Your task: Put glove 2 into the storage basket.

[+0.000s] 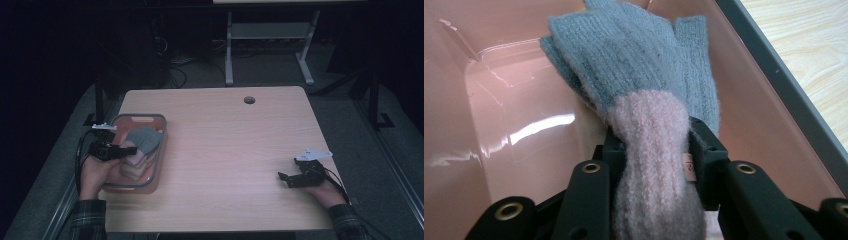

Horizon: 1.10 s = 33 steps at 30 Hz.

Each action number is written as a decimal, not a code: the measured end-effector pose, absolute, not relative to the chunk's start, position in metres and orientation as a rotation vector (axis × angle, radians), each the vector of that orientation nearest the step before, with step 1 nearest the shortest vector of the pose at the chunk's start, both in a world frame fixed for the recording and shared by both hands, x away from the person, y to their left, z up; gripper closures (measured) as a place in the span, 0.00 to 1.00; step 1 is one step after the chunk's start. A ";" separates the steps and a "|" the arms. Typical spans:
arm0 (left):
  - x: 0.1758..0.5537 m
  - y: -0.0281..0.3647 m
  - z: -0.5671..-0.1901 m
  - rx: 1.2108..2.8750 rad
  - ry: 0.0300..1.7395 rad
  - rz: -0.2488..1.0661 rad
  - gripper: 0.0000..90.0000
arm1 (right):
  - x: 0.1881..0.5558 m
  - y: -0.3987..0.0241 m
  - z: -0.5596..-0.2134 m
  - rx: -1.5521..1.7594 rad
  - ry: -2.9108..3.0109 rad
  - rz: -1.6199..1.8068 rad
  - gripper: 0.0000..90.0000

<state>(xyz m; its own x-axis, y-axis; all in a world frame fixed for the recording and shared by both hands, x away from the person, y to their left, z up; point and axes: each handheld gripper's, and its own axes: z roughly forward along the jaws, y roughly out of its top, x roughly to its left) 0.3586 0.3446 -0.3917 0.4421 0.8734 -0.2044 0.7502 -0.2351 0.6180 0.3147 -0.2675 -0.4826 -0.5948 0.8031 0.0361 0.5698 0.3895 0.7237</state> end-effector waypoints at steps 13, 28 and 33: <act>0.360 0.350 -0.387 2.054 1.341 0.354 0.19 | 0.315 -0.267 -0.483 1.199 2.332 1.025 0.14; 0.353 0.345 -0.361 2.002 1.236 0.357 0.17 | 0.315 -0.267 -0.483 1.199 2.332 1.026 0.14; 0.355 0.332 -0.358 2.002 1.185 0.320 0.17 | 0.315 -0.267 -0.483 1.202 2.332 1.026 0.14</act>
<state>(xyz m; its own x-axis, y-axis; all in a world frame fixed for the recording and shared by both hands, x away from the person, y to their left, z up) 0.3545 0.3322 -0.3580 0.5355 0.8289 -0.1618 0.6348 -0.2686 0.7245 0.3149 -0.2674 -0.4826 -0.5935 0.8039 0.0386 0.5717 0.3874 0.7232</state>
